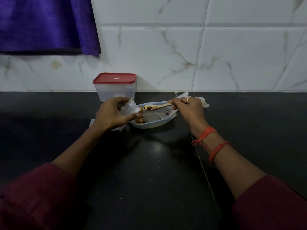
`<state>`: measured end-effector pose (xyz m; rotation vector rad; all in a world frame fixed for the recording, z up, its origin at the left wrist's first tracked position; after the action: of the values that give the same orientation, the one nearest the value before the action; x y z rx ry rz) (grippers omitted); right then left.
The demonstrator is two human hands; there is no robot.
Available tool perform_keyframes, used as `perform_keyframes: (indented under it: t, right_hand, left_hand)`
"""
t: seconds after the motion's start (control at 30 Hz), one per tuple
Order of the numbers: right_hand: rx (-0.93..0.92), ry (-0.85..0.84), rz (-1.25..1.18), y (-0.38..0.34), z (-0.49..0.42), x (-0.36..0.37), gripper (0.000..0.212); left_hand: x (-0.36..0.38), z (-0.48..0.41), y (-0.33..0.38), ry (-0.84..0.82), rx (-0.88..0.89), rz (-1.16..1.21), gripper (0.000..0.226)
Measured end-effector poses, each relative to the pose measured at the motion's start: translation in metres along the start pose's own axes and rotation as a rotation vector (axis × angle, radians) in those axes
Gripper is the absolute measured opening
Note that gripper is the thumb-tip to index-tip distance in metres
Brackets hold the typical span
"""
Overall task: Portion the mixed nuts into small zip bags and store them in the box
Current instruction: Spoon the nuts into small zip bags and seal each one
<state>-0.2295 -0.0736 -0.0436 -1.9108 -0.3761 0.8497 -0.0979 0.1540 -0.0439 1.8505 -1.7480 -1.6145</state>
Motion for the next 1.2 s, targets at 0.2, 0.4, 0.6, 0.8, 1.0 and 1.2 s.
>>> perform_keyframes:
  t: [0.2,0.4,0.6,0.8,1.0,1.2]
  right_hand:
    - [0.019,0.012,-0.027,0.0,0.0,-0.001,0.014]
    - [-0.029,-0.042,-0.068,-0.007,0.008,0.004,0.011]
    - [-0.269,-0.132,-0.007,-0.018,0.018,0.016,0.009]
    - [-0.836,0.14,0.447,-0.031,0.03,0.014,0.018]
    - [-0.873,0.27,0.432,-0.033,0.032,0.008,0.016]
    - [-0.521,0.232,0.115,-0.023,0.018,0.001,0.007]
  left_hand:
    - [0.004,0.003,0.004,-0.038,-0.007,0.001,0.091]
    - [0.008,0.007,0.013,-0.078,0.022,0.027,0.096]
    - [0.009,0.008,0.015,-0.06,0.067,0.062,0.086]
    - [0.009,0.003,0.01,-0.012,0.101,0.043,0.072]
    - [0.008,0.0,0.007,-0.015,0.068,0.118,0.069]
    - [0.004,-0.004,-0.005,-0.009,-0.013,0.164,0.072]
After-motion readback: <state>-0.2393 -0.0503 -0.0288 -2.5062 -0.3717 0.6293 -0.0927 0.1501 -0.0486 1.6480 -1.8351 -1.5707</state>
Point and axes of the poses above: each hand's wrist, its own z-axis away from the middle knuckle, its own x-axis out of the palm, y = z × x, the point moved 3 cm from there along -z, towards the middle knuckle, and after that the axes turned 11 degrees about z, right-handed, at the moved point
